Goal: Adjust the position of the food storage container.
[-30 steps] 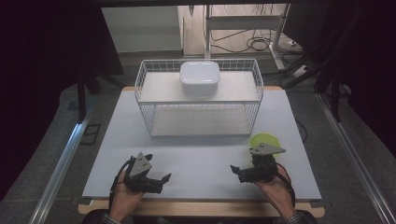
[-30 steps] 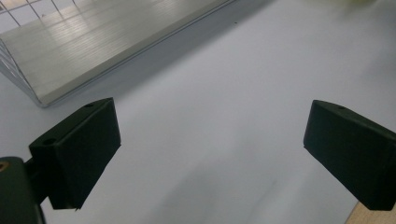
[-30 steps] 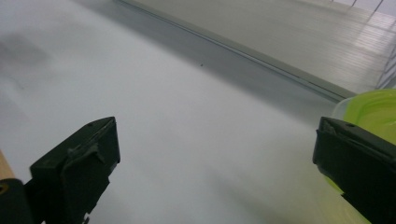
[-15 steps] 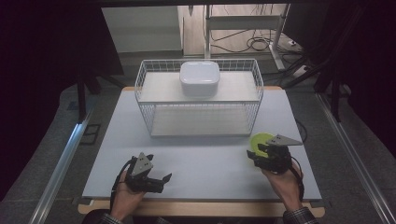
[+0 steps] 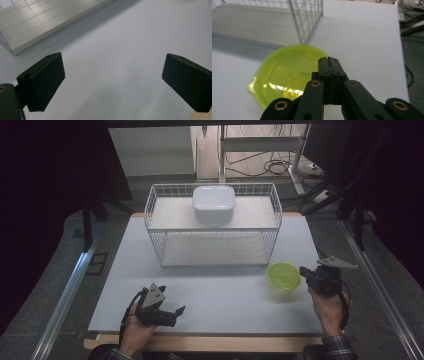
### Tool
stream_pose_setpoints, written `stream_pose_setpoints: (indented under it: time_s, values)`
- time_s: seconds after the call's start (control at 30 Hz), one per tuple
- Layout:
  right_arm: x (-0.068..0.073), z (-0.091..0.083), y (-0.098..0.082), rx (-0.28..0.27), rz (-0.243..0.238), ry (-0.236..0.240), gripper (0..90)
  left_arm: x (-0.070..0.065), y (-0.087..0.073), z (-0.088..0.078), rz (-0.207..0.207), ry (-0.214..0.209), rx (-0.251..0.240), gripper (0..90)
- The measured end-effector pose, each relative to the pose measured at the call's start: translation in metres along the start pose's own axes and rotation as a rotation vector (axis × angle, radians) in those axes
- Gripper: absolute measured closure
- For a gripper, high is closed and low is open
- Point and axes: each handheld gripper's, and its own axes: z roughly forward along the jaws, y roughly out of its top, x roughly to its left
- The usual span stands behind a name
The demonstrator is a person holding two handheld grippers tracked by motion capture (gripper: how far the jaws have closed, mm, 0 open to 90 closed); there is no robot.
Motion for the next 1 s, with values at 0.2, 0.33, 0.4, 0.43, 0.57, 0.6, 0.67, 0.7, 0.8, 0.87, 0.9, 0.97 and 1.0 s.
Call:
stream_pose_setpoints:
  time_s: [0.2,0.33,0.4,0.43,0.57,0.6,0.67,0.7,0.8,0.87,0.9,0.97,1.0]
  values:
    - [-0.017,0.015,-0.002,0.035,0.014,-0.032,89.9,0.001,0.0,0.001,-0.003,-0.003,0.003,4.2]
    - [-0.023,0.027,-0.002,0.072,0.016,-0.028,89.8,0.001,0.0,0.002,-0.009,0.0,0.004,4.3]
    - [-0.022,0.032,-0.002,0.086,0.012,-0.016,89.9,0.001,-0.001,0.002,-0.01,-0.001,0.005,4.3]
    - [-0.021,0.033,-0.002,0.091,0.011,-0.013,89.8,0.001,-0.001,0.002,-0.009,-0.001,0.007,4.3]
    - [-0.018,0.036,-0.003,0.113,-0.01,-0.024,89.8,0.0,-0.001,0.003,-0.005,-0.003,0.012,4.3]
    - [-0.018,0.037,-0.003,0.117,-0.01,-0.024,89.8,0.0,-0.001,0.003,-0.004,-0.003,0.012,4.4]
    - [-0.016,0.037,-0.004,0.125,-0.01,-0.021,89.8,0.0,-0.001,0.003,-0.003,-0.004,0.014,4.4]
    - [-0.016,0.038,-0.004,0.127,-0.01,-0.017,89.8,0.0,-0.001,0.003,-0.003,-0.004,0.014,4.4]
    - [-0.011,0.039,-0.005,0.139,-0.007,0.001,89.7,0.0,-0.001,0.003,-0.003,-0.005,0.016,4.4]
    - [-0.006,0.04,-0.005,0.144,-0.014,0.019,89.7,0.0,-0.001,0.003,-0.002,-0.006,0.017,4.5]
    - [-0.004,0.04,-0.005,0.148,-0.012,0.03,89.7,0.0,-0.001,0.003,-0.002,-0.006,0.018,4.5]
    - [0.001,0.04,-0.005,0.153,-0.018,0.044,89.6,0.0,-0.001,0.004,-0.003,-0.008,0.02,4.5]
    - [0.004,0.041,-0.006,0.153,-0.015,0.053,89.7,0.0,-0.001,0.004,-0.003,-0.008,0.02,4.5]
